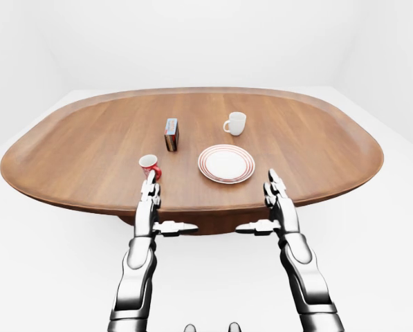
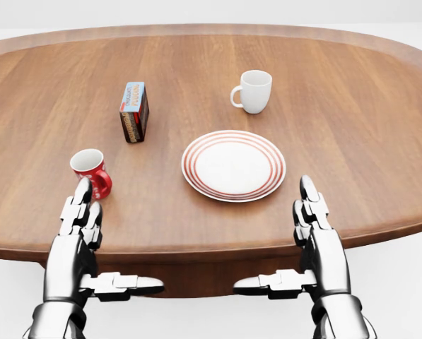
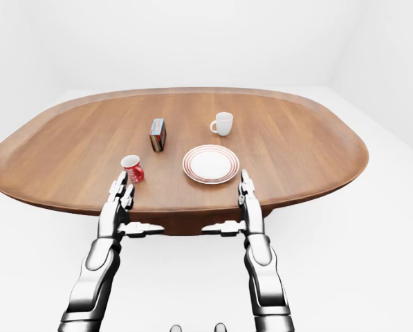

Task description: Pick up the red mug and put it on the plate

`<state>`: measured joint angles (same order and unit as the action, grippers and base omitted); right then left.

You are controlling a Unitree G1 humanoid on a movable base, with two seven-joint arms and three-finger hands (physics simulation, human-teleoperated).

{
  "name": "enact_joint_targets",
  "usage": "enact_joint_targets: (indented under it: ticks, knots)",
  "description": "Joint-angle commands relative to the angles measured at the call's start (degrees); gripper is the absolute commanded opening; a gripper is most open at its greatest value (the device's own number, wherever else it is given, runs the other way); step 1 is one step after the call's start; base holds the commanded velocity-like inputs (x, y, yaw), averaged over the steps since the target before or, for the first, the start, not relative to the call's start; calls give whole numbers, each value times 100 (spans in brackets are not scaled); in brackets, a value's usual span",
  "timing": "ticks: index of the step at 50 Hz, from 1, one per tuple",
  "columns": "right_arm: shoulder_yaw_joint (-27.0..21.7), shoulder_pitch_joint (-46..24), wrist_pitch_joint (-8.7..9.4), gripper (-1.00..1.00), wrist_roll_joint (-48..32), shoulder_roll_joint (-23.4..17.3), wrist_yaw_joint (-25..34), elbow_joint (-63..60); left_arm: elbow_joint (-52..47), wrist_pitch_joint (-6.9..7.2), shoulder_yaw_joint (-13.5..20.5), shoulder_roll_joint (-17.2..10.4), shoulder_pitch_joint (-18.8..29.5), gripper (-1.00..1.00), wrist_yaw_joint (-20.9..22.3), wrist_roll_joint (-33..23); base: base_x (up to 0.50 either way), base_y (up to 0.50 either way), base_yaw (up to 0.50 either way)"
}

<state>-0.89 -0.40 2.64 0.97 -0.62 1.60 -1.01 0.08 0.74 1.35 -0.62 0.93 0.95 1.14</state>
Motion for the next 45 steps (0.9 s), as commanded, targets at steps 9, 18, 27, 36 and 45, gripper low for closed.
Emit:
enact_joint_targets:
  ticks: [9, 18, 27, 36, 45]
  knots:
    - [-179, 26, 236, 100, 187, -134, 526, -446, 99, 141, 202, -98, 235, 100, 92, 217, 0, 0, 0]
    - [-401, -377, 236, 100, 226, -238, 308, -2712, -2929, 426, 694, -340, 1013, 100, -270, 1010, 0, 0, 0]
    - [-745, -845, 236, 100, 825, -397, 198, -3813, -3336, 426, 1042, -878, 2112, 100, -1385, 2190, 0, 0, 0]
    - [-840, -569, 236, 100, 1048, -297, 126, -3842, -3272, 426, 986, -929, 2086, 100, -1335, 2069, 0, 0, 0]
    - [-813, -507, 236, 100, 1062, -360, 102, -3873, -3141, 426, 1039, -928, 2153, 100, -1344, 2086, 0, 49, 0]
